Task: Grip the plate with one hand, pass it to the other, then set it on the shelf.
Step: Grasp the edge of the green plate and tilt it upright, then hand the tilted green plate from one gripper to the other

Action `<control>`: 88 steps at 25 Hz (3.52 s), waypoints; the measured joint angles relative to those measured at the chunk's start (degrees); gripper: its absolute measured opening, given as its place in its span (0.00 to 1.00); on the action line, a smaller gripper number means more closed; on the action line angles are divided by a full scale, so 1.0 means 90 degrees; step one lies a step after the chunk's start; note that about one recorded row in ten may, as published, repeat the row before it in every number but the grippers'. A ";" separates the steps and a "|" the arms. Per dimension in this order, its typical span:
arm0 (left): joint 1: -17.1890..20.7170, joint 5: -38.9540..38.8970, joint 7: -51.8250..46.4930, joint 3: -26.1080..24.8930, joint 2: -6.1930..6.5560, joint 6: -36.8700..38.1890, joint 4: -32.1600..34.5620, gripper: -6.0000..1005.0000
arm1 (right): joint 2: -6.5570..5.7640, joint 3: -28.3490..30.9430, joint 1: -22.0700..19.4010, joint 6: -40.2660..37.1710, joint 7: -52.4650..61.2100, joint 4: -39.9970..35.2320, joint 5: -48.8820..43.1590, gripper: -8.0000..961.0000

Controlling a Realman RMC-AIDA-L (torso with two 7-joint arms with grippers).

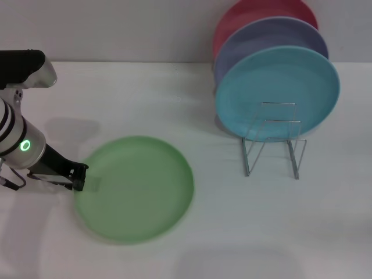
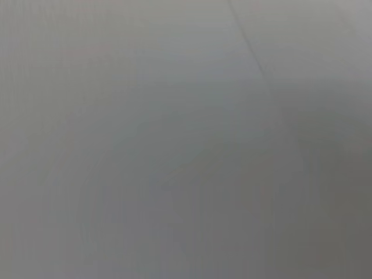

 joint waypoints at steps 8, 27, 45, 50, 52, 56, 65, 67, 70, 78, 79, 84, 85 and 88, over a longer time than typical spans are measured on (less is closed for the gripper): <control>-0.0002 -0.0020 0.0055 -0.0005 0.0000 -0.0012 0.0033 0.07 | -0.0005 0.0000 0.0000 0.0001 0.0000 0.0000 0.0000 0.67; 0.0329 -0.0463 0.1287 -0.1322 -0.0001 0.0602 0.0470 0.04 | 0.0047 0.0000 -0.0098 0.0015 -0.0001 0.0000 0.0000 0.67; 0.1899 -0.2736 0.2729 -0.0488 -0.0030 0.5017 0.0594 0.04 | 0.0123 -0.0058 -0.0119 0.0184 0.0000 -0.0136 -0.0064 0.67; 0.2469 -0.3649 0.3473 0.0661 -0.0027 0.6991 0.0583 0.04 | 0.0123 -0.0068 -0.0117 0.0202 0.0000 -0.0155 -0.0075 0.67; 0.2556 -0.3726 0.3522 0.0914 -0.0026 0.7410 0.0581 0.04 | 0.0123 -0.0068 -0.0118 0.0204 -0.0001 -0.0156 -0.0077 0.67; 0.2932 -0.3778 0.3526 0.2126 -0.0021 0.9564 0.0534 0.03 | 0.0138 -0.0077 -0.0125 0.0208 0.0000 -0.0200 -0.0085 0.67; 0.2779 -0.3082 0.1991 0.4407 0.0005 1.3660 -0.1162 0.03 | 0.0174 -0.0301 -0.0170 0.0219 0.0000 -0.0321 -0.0088 0.67; 0.2709 -0.2813 0.1480 0.4531 0.0002 1.3967 -0.1453 0.03 | 0.0181 -0.0364 -0.0181 0.0201 0.0000 -0.0321 -0.0088 0.67; 0.2485 -0.2265 -0.0020 0.5074 -0.0036 1.5281 -0.2583 0.03 | 0.0195 -0.0899 -0.0299 0.0033 0.0000 -0.0293 -0.0088 0.67; 0.2491 -0.2664 -0.0536 0.5982 -0.0101 1.6298 -0.3302 0.03 | 0.0220 -0.2213 -0.0641 -0.0824 0.0057 -0.0115 -0.0088 0.67; 0.2512 -0.2831 -0.0517 0.6137 -0.0103 1.6343 -0.3308 0.03 | 0.0220 -0.2443 -0.0681 -0.0990 0.0062 -0.0094 -0.0088 0.67; 0.2557 -0.4149 0.0082 0.7209 -0.0108 1.6686 -0.3266 0.03 | 0.0221 -0.3500 -0.0802 -0.1430 0.0029 0.0096 -0.0088 0.67; 0.2558 -0.4668 0.0379 0.7656 -0.0107 1.6851 -0.3195 0.03 | 0.0230 -0.3878 -0.0806 -0.1426 0.0013 0.0229 -0.0089 0.67; 0.2560 -0.5121 0.0662 0.8040 -0.0107 1.6969 -0.3072 0.03 | 0.0237 -0.4233 -0.0790 -0.1400 -0.0061 0.0366 -0.0089 0.67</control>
